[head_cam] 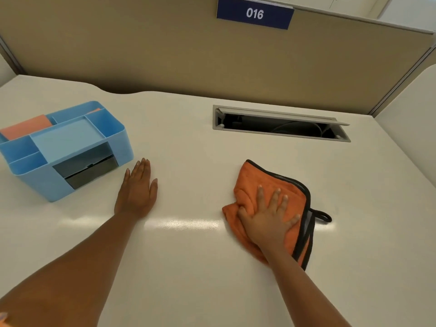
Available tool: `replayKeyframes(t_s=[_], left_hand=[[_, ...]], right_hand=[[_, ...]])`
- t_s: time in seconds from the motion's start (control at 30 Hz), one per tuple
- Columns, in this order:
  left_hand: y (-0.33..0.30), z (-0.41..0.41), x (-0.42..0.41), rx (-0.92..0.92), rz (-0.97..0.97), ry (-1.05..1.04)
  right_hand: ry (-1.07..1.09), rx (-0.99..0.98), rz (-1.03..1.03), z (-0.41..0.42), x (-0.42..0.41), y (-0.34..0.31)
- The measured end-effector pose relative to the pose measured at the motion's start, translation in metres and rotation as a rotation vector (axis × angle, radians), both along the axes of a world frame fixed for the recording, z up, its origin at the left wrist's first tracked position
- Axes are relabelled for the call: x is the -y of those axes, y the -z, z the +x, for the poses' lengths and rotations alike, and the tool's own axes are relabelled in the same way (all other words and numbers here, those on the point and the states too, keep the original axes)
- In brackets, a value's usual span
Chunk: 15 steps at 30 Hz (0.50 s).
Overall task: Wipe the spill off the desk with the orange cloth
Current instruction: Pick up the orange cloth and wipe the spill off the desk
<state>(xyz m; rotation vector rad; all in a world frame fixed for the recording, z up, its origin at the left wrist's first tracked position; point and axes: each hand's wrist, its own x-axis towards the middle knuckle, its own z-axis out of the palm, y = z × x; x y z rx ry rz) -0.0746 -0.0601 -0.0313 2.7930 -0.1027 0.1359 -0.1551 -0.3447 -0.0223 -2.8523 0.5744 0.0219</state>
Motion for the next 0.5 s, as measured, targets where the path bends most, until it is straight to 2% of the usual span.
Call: replayKeyframes(t_s=[0.13,0.27,0.5], left_hand=[[-0.002,-0.001,0.002,0.013,0.022,0.004],[-0.001,-0.001,0.002,0.032,0.056,0.009],[-0.003,-0.001,0.003,0.071,0.050,0.013]], right_hand=[[0.021,0.019,0.009,0.037,0.009,-0.007],[-0.065,-0.014,0.014,0.076,0.002,-0.011],[-0.450,-0.045,0.000,0.073,-0.066,-0.010]])
